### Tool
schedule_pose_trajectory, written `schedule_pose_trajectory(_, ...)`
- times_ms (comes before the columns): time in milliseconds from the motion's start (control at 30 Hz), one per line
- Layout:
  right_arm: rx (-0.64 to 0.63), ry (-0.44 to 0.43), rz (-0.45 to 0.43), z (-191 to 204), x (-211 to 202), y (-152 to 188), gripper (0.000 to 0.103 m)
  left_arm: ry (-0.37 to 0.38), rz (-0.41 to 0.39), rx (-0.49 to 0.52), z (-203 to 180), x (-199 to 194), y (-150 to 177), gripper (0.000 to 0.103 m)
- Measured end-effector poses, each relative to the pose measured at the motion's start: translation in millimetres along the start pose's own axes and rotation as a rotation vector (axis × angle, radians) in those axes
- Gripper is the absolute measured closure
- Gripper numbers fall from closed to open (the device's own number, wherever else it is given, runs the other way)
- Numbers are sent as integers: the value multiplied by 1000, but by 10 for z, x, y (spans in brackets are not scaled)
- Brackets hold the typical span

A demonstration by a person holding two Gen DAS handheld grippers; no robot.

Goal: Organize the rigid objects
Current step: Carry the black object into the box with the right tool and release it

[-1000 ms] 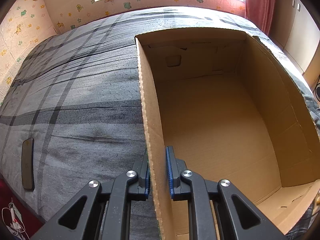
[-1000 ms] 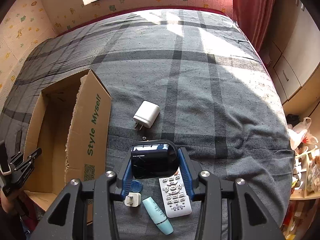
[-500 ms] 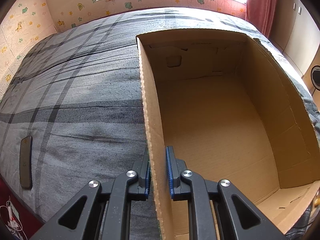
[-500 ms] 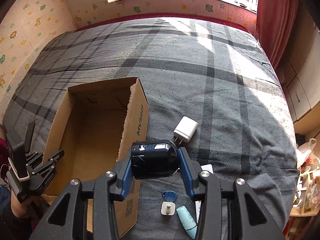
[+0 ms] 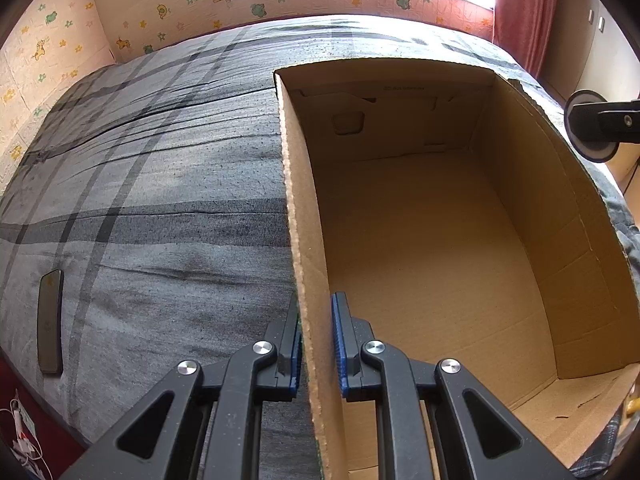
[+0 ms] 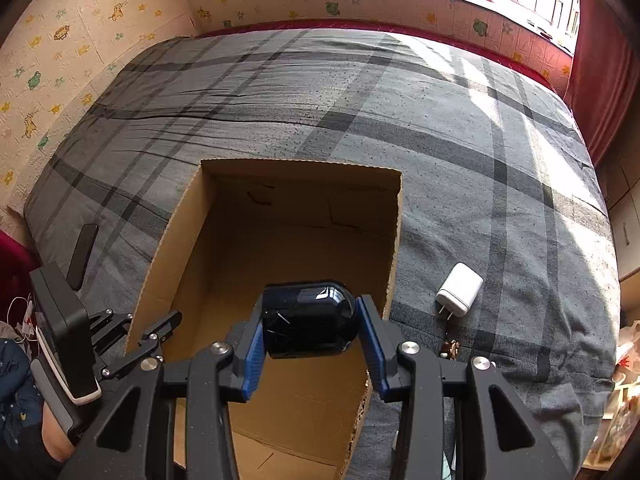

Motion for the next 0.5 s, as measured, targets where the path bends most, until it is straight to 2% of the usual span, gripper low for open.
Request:
schedule_pose_trajectory(300, -15, -35, 78, 264, 409, -104, 58, 3, 3, -3, 9, 11, -6, 89)
schedule_pose_trajectory(500, -7, -55, 163, 357, 770, -104, 58, 0, 6, -2, 8, 13, -11, 89)
Point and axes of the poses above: each gripper's, at about its wrist camera, not at the fingertips, and x roughly the way its jaws point, z to its left, y to its underside, the point moved 5 cm from there along x, roughly the way its jaws point
